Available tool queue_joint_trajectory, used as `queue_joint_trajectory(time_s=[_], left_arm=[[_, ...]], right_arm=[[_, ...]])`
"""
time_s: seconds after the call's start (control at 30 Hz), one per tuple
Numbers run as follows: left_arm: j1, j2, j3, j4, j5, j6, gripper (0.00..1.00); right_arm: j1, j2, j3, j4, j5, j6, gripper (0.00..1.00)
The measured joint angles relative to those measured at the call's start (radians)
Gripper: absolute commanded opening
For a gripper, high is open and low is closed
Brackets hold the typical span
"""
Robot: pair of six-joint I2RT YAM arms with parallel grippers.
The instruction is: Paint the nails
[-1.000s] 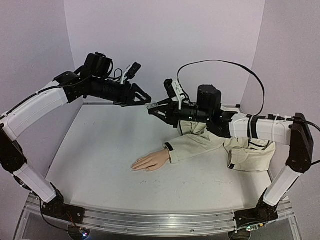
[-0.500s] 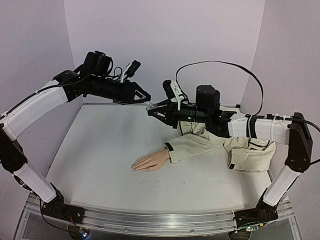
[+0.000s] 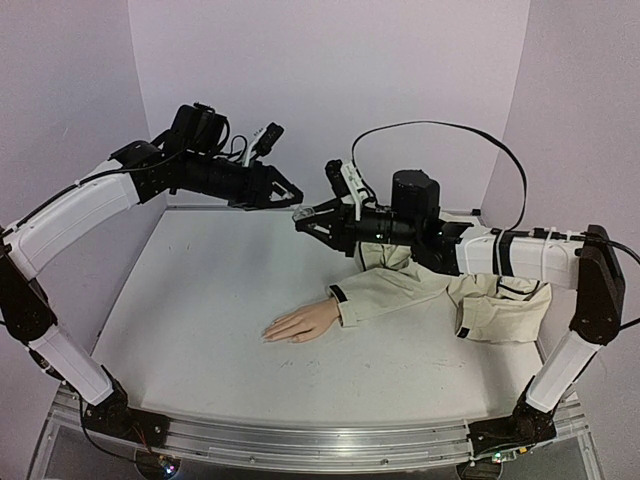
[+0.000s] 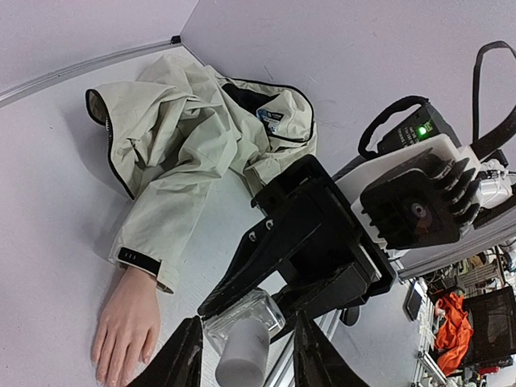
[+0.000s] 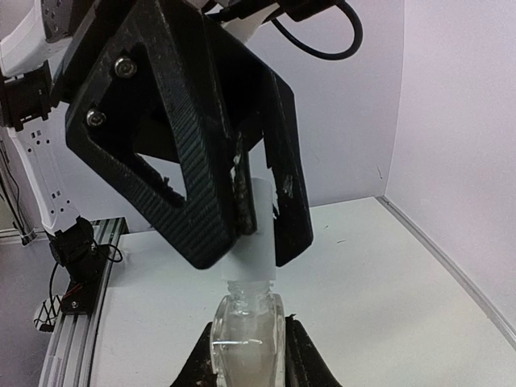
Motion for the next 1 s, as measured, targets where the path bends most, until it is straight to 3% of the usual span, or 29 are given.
queue_joint_trajectory(time_s=[0.43,1.0], left_arm=[[0.000,0.002,0.000,-0.028,0.002,0.013,0.38],[0.000,0.002,0.021,-0.051,-0.002,0.028,0.29]], right_arm=[[0.000,0.000,0.000,0.000,0.000,0.000,0.00],[0.000,0.000,0.000,0.000,-0.007,0.000,0.00]])
